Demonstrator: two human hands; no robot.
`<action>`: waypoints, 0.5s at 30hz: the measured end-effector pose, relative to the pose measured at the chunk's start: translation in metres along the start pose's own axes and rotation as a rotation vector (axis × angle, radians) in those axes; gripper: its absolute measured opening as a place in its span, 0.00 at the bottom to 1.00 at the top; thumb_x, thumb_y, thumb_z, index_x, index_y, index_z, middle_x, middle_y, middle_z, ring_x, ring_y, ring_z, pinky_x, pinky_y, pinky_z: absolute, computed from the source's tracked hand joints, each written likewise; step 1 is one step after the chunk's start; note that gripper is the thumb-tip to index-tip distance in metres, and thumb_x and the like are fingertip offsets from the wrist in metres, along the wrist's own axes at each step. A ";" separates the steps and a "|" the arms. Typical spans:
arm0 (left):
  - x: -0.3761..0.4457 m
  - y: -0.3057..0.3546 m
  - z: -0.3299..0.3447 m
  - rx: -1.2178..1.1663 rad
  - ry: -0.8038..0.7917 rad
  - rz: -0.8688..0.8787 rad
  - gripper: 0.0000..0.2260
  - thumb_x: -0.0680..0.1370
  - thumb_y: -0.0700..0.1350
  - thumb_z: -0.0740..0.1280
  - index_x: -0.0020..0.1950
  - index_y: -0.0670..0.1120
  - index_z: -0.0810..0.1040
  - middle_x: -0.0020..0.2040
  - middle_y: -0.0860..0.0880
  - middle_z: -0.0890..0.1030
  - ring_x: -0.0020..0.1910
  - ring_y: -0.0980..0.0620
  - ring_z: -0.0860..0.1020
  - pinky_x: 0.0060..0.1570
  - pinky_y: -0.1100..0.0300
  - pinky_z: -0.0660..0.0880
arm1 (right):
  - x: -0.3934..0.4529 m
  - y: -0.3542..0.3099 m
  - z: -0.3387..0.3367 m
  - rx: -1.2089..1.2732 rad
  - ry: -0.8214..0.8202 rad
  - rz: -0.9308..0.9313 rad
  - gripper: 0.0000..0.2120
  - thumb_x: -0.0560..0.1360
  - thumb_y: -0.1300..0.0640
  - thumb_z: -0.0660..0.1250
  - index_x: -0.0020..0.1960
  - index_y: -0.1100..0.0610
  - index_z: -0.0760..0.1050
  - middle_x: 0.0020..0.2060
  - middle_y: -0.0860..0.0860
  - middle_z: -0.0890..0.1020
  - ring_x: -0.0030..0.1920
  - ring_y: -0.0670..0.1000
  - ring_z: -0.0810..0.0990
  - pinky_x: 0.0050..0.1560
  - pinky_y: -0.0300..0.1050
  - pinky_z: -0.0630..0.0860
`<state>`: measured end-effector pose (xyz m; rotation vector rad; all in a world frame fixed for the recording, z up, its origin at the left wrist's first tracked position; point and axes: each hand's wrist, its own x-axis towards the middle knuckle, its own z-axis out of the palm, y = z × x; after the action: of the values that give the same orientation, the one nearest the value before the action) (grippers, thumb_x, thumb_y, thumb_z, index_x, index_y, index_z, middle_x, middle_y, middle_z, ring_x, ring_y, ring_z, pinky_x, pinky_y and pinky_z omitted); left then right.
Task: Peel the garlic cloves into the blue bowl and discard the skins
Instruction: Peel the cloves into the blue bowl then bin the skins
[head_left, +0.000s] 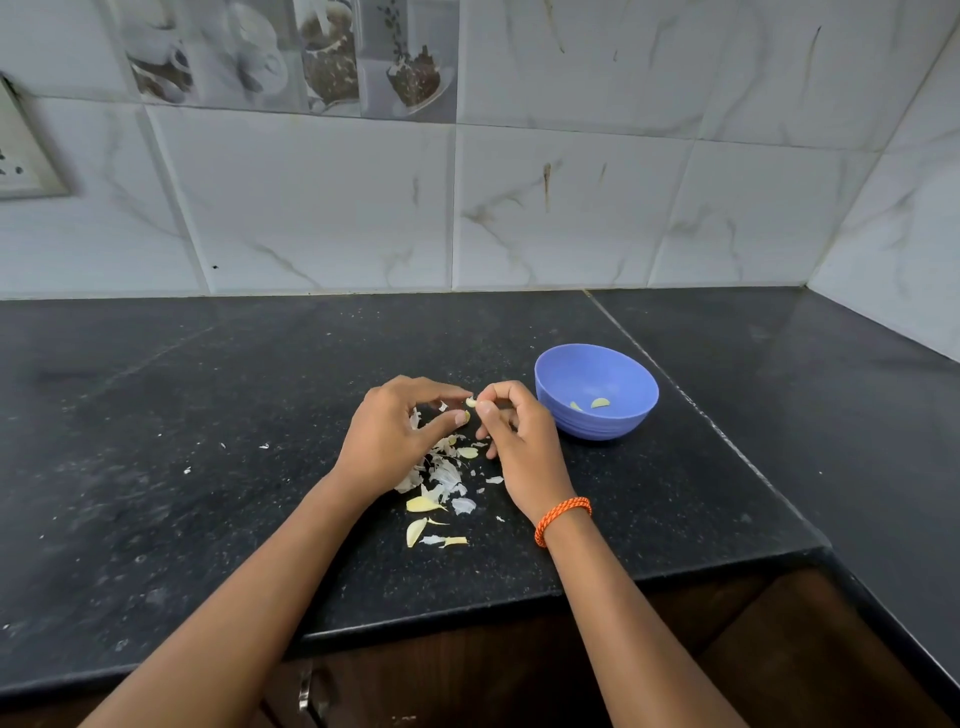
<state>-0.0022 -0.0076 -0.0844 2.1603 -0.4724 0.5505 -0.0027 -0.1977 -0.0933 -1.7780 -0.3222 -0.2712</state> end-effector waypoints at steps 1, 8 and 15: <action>0.000 0.000 0.000 -0.002 0.001 0.004 0.08 0.80 0.54 0.76 0.59 0.60 0.88 0.51 0.64 0.87 0.54 0.57 0.83 0.53 0.49 0.80 | 0.000 0.000 0.001 -0.020 -0.012 -0.005 0.04 0.86 0.57 0.65 0.54 0.54 0.78 0.45 0.44 0.84 0.41 0.44 0.82 0.41 0.39 0.77; 0.000 0.003 0.003 -0.033 -0.018 0.029 0.04 0.81 0.52 0.75 0.51 0.55 0.89 0.44 0.61 0.87 0.43 0.53 0.86 0.42 0.54 0.79 | -0.003 -0.005 0.000 -0.020 -0.006 -0.054 0.03 0.85 0.58 0.67 0.54 0.53 0.78 0.44 0.44 0.86 0.44 0.46 0.85 0.42 0.44 0.81; 0.000 -0.001 0.004 -0.008 -0.139 0.030 0.07 0.86 0.51 0.69 0.49 0.54 0.84 0.42 0.57 0.86 0.40 0.51 0.84 0.40 0.52 0.79 | -0.005 -0.005 -0.005 -0.166 0.064 -0.227 0.06 0.80 0.62 0.73 0.54 0.55 0.87 0.48 0.46 0.86 0.50 0.47 0.86 0.49 0.39 0.83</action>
<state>-0.0010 -0.0106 -0.0876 2.1960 -0.5826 0.4159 -0.0091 -0.2016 -0.0895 -1.8927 -0.4677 -0.5284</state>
